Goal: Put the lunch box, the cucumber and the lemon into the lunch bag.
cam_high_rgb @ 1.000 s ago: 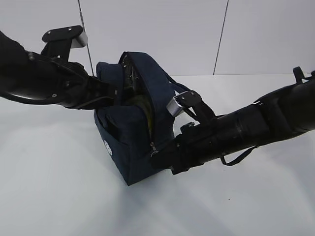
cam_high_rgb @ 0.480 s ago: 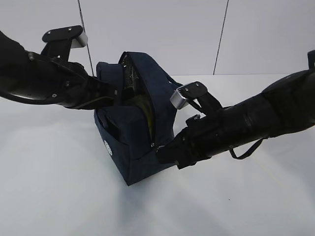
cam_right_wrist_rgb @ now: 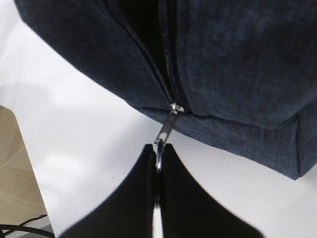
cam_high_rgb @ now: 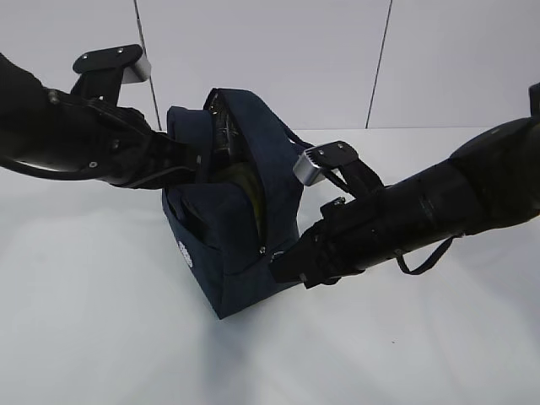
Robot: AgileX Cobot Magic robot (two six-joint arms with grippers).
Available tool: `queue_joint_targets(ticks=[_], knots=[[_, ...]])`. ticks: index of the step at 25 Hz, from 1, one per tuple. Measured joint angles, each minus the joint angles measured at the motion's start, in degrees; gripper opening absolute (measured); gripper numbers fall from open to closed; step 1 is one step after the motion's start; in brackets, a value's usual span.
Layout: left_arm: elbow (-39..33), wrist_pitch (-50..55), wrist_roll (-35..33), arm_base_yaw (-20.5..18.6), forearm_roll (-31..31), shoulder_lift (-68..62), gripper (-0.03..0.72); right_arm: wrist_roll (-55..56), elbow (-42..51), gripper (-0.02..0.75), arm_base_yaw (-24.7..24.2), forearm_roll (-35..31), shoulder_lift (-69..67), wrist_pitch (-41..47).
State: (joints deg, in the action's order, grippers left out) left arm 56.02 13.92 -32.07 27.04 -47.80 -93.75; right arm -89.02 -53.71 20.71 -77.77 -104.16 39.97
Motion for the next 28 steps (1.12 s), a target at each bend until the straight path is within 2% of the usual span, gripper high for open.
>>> queue_joint_targets(ticks=[28], knots=[[0.0, -0.6, 0.0, 0.0, -2.4, 0.0, -0.006, 0.4, -6.0, 0.008, 0.0, 1.4, 2.8, 1.7]])
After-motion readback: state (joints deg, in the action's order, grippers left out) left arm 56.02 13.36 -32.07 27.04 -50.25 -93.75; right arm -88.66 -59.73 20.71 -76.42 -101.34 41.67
